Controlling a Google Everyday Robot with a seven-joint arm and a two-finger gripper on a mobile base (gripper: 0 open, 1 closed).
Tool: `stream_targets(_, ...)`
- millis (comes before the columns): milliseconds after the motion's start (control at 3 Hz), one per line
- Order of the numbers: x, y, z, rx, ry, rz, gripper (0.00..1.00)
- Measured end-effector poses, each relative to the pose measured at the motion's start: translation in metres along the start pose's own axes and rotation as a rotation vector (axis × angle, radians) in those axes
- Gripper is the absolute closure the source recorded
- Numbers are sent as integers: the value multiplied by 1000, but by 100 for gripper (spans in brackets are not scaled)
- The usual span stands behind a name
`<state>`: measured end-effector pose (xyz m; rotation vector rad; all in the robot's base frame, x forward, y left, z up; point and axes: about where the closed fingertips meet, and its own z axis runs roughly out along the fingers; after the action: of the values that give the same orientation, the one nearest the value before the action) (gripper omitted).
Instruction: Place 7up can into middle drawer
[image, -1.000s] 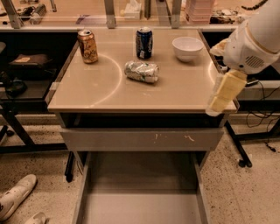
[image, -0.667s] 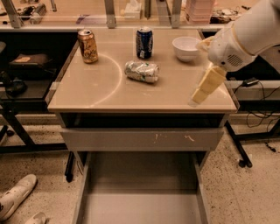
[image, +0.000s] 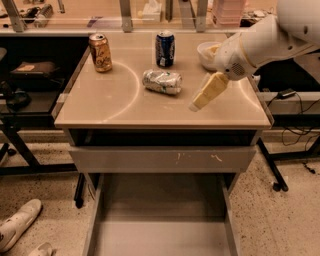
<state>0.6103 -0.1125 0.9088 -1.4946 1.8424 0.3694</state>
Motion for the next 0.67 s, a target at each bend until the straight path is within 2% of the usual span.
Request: stream_targets(667, 2, -1, 12, -11, -16, 9, 0)
